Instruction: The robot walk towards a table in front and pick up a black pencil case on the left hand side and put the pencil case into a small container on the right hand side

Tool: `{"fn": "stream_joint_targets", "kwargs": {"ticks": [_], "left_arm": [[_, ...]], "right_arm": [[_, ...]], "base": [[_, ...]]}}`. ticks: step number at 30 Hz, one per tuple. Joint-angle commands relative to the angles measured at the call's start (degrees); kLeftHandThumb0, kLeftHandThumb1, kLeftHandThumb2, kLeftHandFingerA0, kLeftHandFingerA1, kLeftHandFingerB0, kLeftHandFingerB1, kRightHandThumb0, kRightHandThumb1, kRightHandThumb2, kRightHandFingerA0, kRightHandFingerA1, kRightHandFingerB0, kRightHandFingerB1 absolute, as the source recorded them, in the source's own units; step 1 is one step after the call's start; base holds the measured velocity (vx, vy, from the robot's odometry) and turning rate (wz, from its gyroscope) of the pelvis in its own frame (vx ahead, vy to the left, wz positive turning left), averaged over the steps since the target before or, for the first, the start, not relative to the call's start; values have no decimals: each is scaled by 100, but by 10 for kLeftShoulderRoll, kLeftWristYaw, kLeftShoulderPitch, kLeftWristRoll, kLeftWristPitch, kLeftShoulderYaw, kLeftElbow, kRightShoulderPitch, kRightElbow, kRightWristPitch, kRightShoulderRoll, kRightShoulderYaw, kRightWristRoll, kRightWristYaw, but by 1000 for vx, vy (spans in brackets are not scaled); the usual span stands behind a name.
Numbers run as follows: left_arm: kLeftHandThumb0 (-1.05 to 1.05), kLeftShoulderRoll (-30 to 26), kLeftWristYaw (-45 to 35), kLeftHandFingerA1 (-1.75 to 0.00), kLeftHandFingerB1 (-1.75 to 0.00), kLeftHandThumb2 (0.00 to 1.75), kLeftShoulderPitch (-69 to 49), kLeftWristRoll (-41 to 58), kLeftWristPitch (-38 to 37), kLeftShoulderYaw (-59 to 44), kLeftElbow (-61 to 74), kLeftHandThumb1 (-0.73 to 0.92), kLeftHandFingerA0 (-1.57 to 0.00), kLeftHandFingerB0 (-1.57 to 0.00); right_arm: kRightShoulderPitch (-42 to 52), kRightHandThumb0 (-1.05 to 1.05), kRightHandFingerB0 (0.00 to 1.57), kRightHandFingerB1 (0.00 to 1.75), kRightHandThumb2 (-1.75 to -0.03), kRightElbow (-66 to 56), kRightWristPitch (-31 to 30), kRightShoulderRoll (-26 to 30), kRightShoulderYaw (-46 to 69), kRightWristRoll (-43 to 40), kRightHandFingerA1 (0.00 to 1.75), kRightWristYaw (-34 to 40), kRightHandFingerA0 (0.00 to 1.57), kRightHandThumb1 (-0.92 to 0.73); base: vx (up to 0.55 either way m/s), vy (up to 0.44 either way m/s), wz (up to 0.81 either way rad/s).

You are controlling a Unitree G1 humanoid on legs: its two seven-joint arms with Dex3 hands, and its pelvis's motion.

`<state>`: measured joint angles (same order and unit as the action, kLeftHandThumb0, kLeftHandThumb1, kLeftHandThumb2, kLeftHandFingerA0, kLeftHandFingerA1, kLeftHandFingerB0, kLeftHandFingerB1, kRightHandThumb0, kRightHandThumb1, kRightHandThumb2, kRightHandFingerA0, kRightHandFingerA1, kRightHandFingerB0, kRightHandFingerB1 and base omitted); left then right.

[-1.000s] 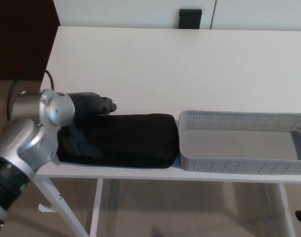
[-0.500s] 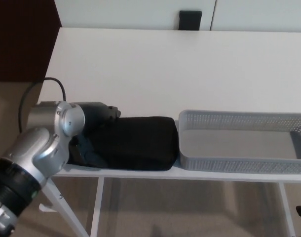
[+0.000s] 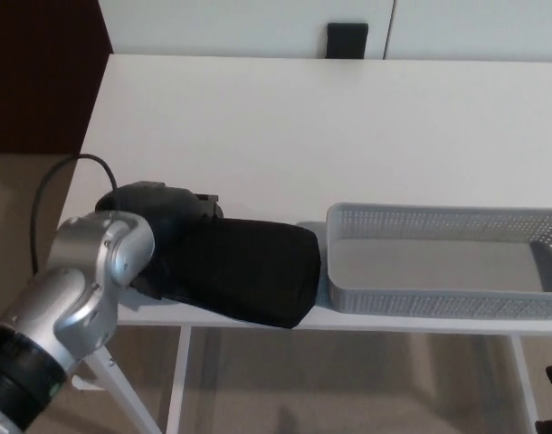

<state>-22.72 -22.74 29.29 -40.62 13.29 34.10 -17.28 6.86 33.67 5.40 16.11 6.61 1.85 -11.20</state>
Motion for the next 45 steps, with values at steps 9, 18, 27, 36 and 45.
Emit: {"fn": "stream_joint_targets", "kwargs": {"ticks": [9, 18, 27, 36, 45], "left_arm": [[-19, -15, 68, -173, -149, 58, -35, 56, -90, -106, -22, 90, -62, -40], [-18, -44, 19, -173, -148, 58, -2, 60, -72, -142, 32, 86, -67, -45], [-19, -23, -41, -169, -131, 60, 13, 52, -4, -140, 147, 85, -67, -48], [-22, 57, -124, -170, -135, 62, 61, 38, 99, -90, 287, 83, -56, -48], [-25, 205, -179, -72, -41, 63, 196, 17, 207, 9, 219, 78, -79, -53]], "right_arm": [[-7, -26, 28, 36, -58, 15, -6, 3, 2, -3, 48, 7, 52, -64], [-7, -27, 27, 36, -59, 5, -11, 7, 1, -6, 48, -2, 50, -65], [-4, -26, 28, 36, -59, 6, -16, 9, 1, -9, 48, -6, 50, -66], [0, -28, 29, 36, -58, 23, -2, 11, -5, -1, 48, -4, 50, -64], [9, -30, 30, 36, -60, 27, -1, 18, -18, 13, 49, 1, 58, -66]], "base": [[0, 0, 0], [0, 0, 0], [0, 0, 0], [0, 0, 0], [0, 0, 0]]}}
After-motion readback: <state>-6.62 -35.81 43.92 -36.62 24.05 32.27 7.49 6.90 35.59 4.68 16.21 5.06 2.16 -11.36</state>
